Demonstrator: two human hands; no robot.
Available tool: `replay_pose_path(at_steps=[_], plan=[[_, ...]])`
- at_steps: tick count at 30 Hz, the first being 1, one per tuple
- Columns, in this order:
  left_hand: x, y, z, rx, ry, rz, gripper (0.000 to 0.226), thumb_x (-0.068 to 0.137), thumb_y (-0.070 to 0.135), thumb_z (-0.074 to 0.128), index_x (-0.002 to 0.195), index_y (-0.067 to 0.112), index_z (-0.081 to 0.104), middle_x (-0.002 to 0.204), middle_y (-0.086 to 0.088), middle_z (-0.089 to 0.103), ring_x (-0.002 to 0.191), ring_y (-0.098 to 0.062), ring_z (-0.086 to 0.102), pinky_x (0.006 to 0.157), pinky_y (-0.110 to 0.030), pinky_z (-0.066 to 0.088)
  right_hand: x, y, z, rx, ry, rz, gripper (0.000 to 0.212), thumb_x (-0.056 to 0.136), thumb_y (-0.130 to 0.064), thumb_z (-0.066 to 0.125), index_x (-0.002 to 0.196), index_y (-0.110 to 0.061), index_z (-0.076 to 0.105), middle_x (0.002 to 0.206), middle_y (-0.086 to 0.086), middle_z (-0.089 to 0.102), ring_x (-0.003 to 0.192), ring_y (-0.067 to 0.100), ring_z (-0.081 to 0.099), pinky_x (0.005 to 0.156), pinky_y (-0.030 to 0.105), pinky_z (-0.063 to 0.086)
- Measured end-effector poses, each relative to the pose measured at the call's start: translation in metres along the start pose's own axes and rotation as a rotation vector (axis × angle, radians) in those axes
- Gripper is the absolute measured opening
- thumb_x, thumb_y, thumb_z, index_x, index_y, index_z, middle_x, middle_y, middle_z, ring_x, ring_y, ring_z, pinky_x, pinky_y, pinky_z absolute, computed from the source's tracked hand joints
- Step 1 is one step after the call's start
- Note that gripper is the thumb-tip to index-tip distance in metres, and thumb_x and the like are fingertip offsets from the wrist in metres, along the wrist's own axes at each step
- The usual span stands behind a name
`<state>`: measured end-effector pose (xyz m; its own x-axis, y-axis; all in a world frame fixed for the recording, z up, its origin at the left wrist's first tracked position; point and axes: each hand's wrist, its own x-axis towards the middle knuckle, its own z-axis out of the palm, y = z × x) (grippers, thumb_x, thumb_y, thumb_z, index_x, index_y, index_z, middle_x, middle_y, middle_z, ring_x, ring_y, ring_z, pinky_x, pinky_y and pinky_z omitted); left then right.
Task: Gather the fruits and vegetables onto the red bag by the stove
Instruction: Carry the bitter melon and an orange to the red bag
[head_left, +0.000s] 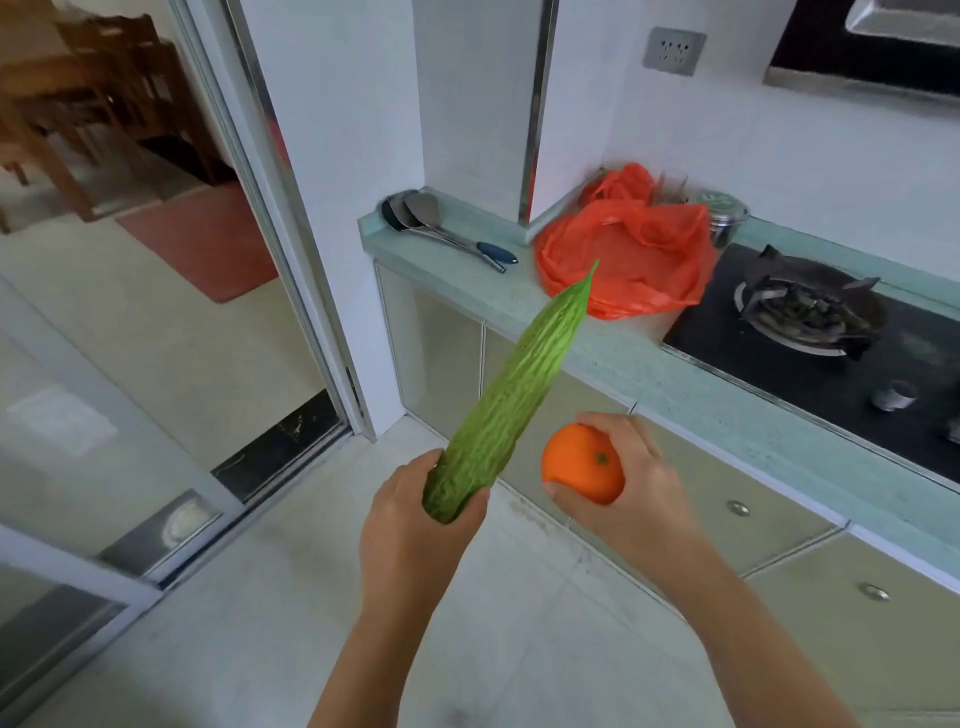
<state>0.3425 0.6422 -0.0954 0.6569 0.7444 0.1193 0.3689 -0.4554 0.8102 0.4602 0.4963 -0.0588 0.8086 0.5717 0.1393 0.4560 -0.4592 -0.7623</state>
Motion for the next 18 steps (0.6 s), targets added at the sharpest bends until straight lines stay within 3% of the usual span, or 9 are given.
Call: replay_pose_path(at_steps=[7,18], plan=[[0.065,-0.013,0.015,-0.021,-0.045,-0.003,0.036,0.070,0.040,0.072,0.102,0.031,0.059,0.083,0.013,0.061,0.077,-0.007,0.057,0.064,-0.031,0.051,0.062,0.011,0.015,-0.007,0.011,0.029,0.056,0.067,-0.032,0.077,0.111,-0.037,0.043,0.111,-0.016,0.042,0.095,0.004,0.043,0.071,0.006,0.033],[0.217,0.012,0.087,-0.029,-0.109,0.060,0.031,0.071,0.036,0.072,0.098,0.032,0.057,0.081,0.015,0.059,0.076,-0.003,0.055,0.061,-0.022,0.046,0.216,0.062,0.010,0.020,0.151,0.061,0.059,0.066,-0.027,0.079,0.117,-0.025,0.049,0.110,-0.011,0.044,0.087,0.001,0.043,0.072,-0.003,0.032]])
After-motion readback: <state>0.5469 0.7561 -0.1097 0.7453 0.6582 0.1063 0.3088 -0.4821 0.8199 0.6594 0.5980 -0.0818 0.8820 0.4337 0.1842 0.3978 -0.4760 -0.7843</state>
